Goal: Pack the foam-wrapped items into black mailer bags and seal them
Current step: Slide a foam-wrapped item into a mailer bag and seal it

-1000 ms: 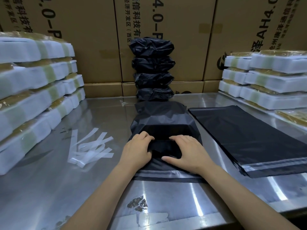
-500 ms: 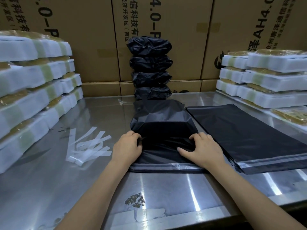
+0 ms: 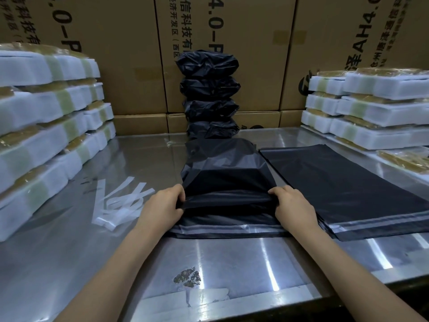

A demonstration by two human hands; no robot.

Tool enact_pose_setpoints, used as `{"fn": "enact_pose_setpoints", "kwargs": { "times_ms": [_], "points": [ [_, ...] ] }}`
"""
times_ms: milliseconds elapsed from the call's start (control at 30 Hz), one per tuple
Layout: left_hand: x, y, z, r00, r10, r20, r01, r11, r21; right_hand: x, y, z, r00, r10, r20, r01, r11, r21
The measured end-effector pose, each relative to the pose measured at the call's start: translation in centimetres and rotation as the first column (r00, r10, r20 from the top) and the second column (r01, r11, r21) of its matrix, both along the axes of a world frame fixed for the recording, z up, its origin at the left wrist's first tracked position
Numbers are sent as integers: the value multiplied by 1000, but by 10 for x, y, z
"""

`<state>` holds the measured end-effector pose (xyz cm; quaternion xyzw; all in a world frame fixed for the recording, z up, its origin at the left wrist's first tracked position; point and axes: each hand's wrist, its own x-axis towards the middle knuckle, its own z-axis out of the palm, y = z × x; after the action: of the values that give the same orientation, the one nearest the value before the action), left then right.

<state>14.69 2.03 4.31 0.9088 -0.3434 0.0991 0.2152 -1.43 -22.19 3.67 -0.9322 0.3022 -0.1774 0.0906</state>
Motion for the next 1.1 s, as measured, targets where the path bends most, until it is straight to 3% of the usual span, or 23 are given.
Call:
{"fn": "enact_pose_setpoints", "kwargs": {
  "times_ms": [267,433,667,867,1100],
  "points": [
    [2,-1,17,997,-67,26,55,948,314,-4,-5,0,998,38,-40,-39,999,-2],
    [9,-8,14,997,-74,37,58,947,316,-1,-9,1,996,72,-61,-71,997,16],
    [20,-3,4,992,-53,-115,80,969,235,3,-22,3,987,71,-142,-68,997,24],
    [26,-3,7,984,-88,-153,138,926,351,9,-29,12,957,74,-279,-64,997,45],
    [42,-22,1,986,-18,-166,80,924,373,28,-31,16,945,29,-325,-24,999,21]
  ]
}}
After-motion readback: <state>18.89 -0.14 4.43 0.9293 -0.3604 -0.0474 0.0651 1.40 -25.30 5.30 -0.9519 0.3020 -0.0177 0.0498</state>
